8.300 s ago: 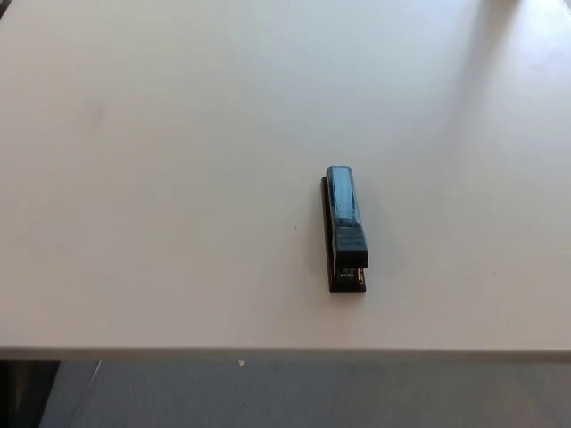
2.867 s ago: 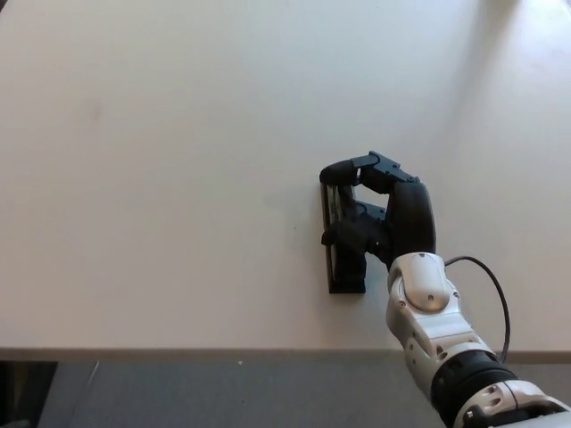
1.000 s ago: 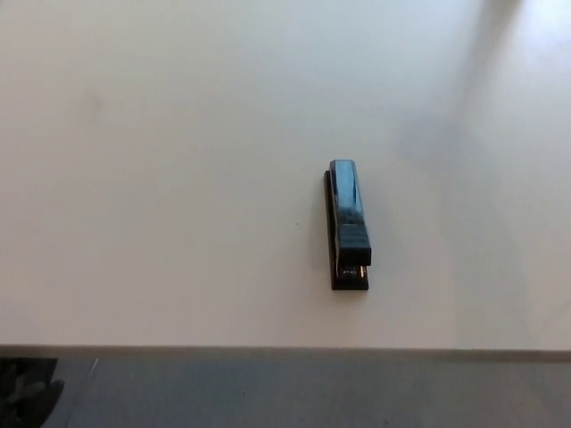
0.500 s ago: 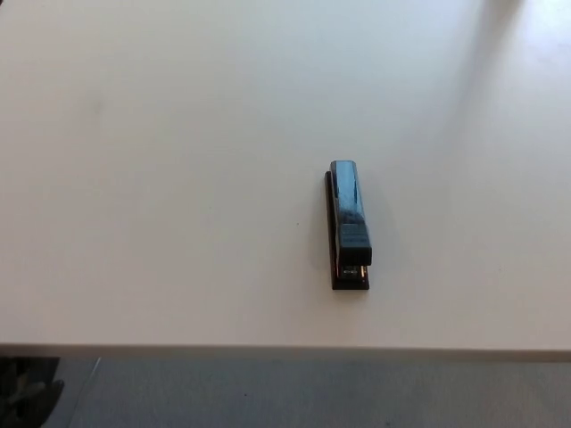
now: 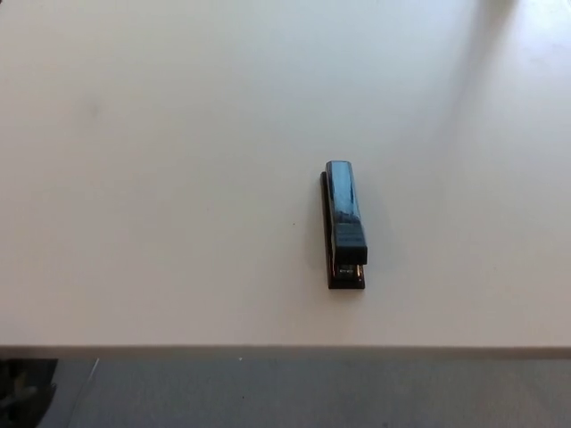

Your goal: The robot uses its right hand to press on the stapler that is in the middle of the desk

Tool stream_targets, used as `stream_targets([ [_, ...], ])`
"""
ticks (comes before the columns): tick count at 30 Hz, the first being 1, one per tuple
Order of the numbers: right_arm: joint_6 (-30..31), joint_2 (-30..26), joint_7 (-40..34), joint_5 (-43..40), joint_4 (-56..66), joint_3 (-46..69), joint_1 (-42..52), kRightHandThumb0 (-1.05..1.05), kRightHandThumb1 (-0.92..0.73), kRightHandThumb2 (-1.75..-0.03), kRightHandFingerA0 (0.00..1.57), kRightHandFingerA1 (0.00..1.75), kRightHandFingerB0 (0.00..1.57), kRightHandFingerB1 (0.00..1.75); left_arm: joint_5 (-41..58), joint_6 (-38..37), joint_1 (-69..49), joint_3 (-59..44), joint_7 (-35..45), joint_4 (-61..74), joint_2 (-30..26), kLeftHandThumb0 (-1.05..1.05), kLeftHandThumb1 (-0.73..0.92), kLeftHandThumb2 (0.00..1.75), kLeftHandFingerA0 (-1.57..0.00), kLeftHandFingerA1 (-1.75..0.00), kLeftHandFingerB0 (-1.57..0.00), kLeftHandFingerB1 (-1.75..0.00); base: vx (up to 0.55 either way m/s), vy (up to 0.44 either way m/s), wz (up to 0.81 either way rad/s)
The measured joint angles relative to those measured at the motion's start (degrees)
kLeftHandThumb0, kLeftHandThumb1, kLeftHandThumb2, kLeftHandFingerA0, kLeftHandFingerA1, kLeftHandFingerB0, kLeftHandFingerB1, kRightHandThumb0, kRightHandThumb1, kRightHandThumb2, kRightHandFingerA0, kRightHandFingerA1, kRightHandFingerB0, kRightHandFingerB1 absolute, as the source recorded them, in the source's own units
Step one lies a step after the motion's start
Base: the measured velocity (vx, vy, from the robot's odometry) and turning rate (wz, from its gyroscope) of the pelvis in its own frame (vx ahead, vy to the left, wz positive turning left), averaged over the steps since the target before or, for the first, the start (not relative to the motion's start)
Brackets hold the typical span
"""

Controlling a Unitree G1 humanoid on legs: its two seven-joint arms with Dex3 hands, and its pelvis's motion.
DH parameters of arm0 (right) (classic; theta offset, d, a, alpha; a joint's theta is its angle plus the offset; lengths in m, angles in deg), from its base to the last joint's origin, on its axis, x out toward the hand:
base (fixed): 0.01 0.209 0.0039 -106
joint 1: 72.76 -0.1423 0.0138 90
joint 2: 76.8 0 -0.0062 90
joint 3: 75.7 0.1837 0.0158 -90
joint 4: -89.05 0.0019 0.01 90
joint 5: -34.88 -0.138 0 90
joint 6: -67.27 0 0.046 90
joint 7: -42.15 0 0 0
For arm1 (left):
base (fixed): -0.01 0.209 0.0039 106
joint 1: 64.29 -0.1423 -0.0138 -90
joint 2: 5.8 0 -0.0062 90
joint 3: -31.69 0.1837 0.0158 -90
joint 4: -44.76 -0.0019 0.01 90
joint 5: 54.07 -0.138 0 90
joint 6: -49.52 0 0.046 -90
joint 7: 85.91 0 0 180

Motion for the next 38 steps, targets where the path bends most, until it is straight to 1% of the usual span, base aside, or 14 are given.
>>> stream_targets([
  [3,2.8,1.7,1.5,1.1,-1.0,-4.5,0.1,-0.23,-0.63,-0.64,1.13,0.91,0.72,0.67,0.0,0.0,0.1,-0.1,-0.1,-0.2,-0.1,-0.76,0.85,0.66,-0.28,-0.34,-0.28,-0.31,0.00,0.000,0.00],
  [8,6.0,3.6,5.1,2.6,-1.1,-10.1,-1.6,-0.19,-0.62,-0.60,1.12,0.71,0.66,0.53,-0.1,0.1,0.0,0.2,-0.5,-0.3,-0.5,-0.76,0.84,0.66,-0.28,-0.34,-0.27,-0.31,0.00,0.000,0.00],
  [9,6.6,4.0,6.0,3.1,-1.0,-11.8,-2.2,-0.32,-0.58,-0.57,1.15,0.62,0.66,0.48,0.0,0.1,0.1,0.2,-0.5,-0.2,-0.6,-0.77,0.84,0.66,-0.27,-0.34,-0.27,-0.31,0.00,0.000,0.00],
  [10,7.3,4.3,7.0,4.1,-1.0,-14.6,-3.0,-0.32,-0.60,-0.57,1.08,0.63,0.64,0.49,0.0,0.1,0.1,0.2,-0.4,-0.2,-0.7,-0.77,0.84,0.66,-0.26,-0.34,-0.26,-0.31,0.00,0.000,0.00],
  [12,8.5,4.6,8.7,4.7,-1.0,-16.6,-4.3,-0.47,-0.66,-0.59,0.62,0.47,0.41,0.42,0.0,0.1,0.2,0.3,-0.4,-0.2,-0.7,-0.77,0.84,0.66,-0.28,-0.34,-0.27,-0.31,0.00,0.000,0.00],
  [13,9.0,4.6,9.6,4.8,-1.0,-17.1,-4.8,-0.60,-0.57,-0.82,0.33,0.50,0.11,0.42,0.0,0.1,0.2,0.3,-0.4,-0.2,-0.7,-0.78,0.86,0.66,-0.28,-0.34,-0.28,-0.31,0.00,0.000,0.00],
  [14,9.2,4.6,10.0,4.8,-1.0,-17.3,-5.1,-0.78,-0.56,-0.92,0.07,0.37,0.00,0.17,0.0,0.1,0.2,0.3,-0.4,-0.2,-0.7,-0.78,0.86,0.66,-0.28,-0.34,-0.27,-0.31,0.00,0.000,0.00],
  [15,10.3,4.7,11.4,4.9,-1.0,-18.1,-6.1,-0.83,-0.59,-0.95,0.00,0.19,0.00,0.10,-0.1,0.1,0.2,0.4,-0.4,-0.2,-0.7,-0.77,0.85,0.66,-0.28,-0.33,-0.28,-0.31,0.00,0.000,0.00],
  [20,14.2,6.0,15.7,5.2,-0.6,-20.4,-9.3,-0.86,-0.59,-1.00,0.00,0.13,0.00,0.09,-0.1,0.1,0.3,0.6,-0.5,-0.2,-0.8,-0.75,0.85,0.66,-0.27,-0.34,-0.27,-0.31,0.00,0.000,0.00],
  [21,14.8,6.5,16.4,5.2,-0.3,-20.6,-9.8,-0.88,-0.59,-0.87,0.00,0.00,0.00,0.02,-0.1,0.1,0.3,0.6,-0.5,-0.2,-0.8,-0.75,0.85,0.66,-0.28,-0.34,-0.27,-0.31,0.00,0.000,0.00],
  [23,15.5,8.8,18.3,4.5,1.7,-20.2,-10.4,-0.88,-0.57,-0.87,0.00,0.00,0.00,0.05,-0.1,0.1,0.4,0.7,-0.4,-0.2,-0.9,-0.76,0.84,0.66,-0.28,-0.35,-0.28,-0.31,0.00,0.000,0.00],
  [25,15.5,10.0,19.0,4.0,2.8,-19.6,-10.5,-1.01,-0.67,-0.99,0.00,0.00,0.00,0.02,-0.1,0.2,0.4,0.7,-0.4,-0.2,-0.9,-0.77,0.84,0.66,-0.28,-0.34,-0.28,-0.31,0.00,0.000,0.00],
  [31,13.6,16.3,19.8,1.9,6.9,-17.2,-10.7,-0.97,-0.64,-1.02,0.00,0.09,0.00,0.04,-0.2,0.7,0.7,0.8,-1.0,-0.2,-1.1,-0.74,0.88,0.67,-0.26,-0.35,-0.30,-0.32,0.00,0.000,0.00],
  [38,11.5,17.1,19.6,2.4,5.7,-18.9,-10.5,-0.88,-0.63,-1.03,0.00,0.17,0.00,0.12,0.0,3.6,1.9,-0.1,-2.1,-0.4,-1.1,-0.74,0.91,0.68,-0.26,-0.36,-0.30,-0.32,0.00,0.000,0.00],
])
